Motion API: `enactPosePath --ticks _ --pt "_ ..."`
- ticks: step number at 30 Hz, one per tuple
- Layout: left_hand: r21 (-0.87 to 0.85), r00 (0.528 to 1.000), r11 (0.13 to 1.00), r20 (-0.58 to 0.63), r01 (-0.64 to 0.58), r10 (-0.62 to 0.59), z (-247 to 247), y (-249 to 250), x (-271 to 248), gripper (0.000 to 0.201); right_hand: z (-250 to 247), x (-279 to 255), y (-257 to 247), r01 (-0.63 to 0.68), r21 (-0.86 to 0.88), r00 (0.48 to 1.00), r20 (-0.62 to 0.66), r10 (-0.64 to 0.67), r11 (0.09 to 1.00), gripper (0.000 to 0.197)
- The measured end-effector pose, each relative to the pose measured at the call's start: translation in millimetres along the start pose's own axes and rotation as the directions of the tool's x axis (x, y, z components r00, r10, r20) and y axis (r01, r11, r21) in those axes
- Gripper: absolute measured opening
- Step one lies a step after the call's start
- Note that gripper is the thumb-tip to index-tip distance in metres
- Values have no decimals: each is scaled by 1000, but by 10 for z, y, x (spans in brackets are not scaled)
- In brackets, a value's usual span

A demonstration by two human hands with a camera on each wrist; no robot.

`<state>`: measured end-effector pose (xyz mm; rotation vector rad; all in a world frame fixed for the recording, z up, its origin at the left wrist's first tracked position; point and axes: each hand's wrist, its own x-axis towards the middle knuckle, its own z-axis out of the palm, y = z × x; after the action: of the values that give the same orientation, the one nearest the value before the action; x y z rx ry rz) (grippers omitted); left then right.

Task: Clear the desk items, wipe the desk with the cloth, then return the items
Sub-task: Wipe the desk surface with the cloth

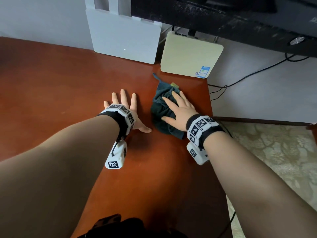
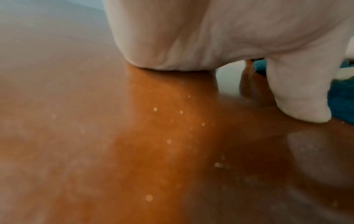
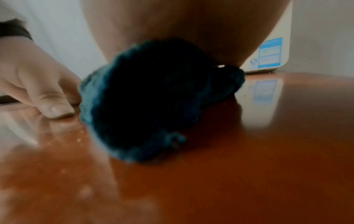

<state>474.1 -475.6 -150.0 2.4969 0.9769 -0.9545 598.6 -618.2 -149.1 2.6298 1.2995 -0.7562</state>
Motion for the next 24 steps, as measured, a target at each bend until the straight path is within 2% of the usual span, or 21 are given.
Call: enactPosePath --ticks 3,4,6,9,11,13,15,16,18,19,21,23,24 --pt "-3 1000 1000 7 2 -2 1 3 -12 136 -27 -21 97 20 -34 994 -104 -24 999 58" --pt "-7 1000 1000 4 3 -3 3 1 -17 136 -40 -35 173 -9 -17 991 -133 7 1000 56" --pt "-6 1000 1000 -1 2 -2 2 -3 -20 135 -50 -91 391 -164 76 971 -166 175 984 53" --pt "-1 1000 1000 -1 2 -2 -4 -3 -15 135 -79 -254 749 -449 257 859 -138 493 856 50" --pt "-1 1000 1000 -2 0 0 -6 4 -11 135 -106 -389 928 -563 350 773 -97 627 748 48" --pt "1 1000 1000 0 -2 2 -3 9 -9 135 -142 -491 1025 -575 460 716 -118 688 677 48" --pt "1 1000 1000 0 -1 1 4 8 -8 136 -237 -531 1009 -490 579 698 -187 691 651 48" --pt "2 1000 1000 -2 0 0 7 6 -11 136 -298 -526 958 -429 620 708 -221 671 657 48" --pt "1 1000 1000 -8 2 -2 13 5 -19 135 -392 -484 772 -297 637 766 -286 576 711 47" --pt "2 1000 1000 -11 2 -2 15 4 -18 135 -405 -448 636 -216 610 807 -329 491 763 48" --pt "4 1000 1000 -13 4 -4 11 4 -13 135 -344 -365 349 -46 463 895 -374 242 885 52" --pt "5 1000 1000 -12 5 -5 7 5 -18 135 -154 -283 94 37 224 972 -235 18 974 59" --pt "5 1000 1000 -12 6 -6 8 8 -18 135 -42 -258 -11 31 109 990 -144 -15 994 61"
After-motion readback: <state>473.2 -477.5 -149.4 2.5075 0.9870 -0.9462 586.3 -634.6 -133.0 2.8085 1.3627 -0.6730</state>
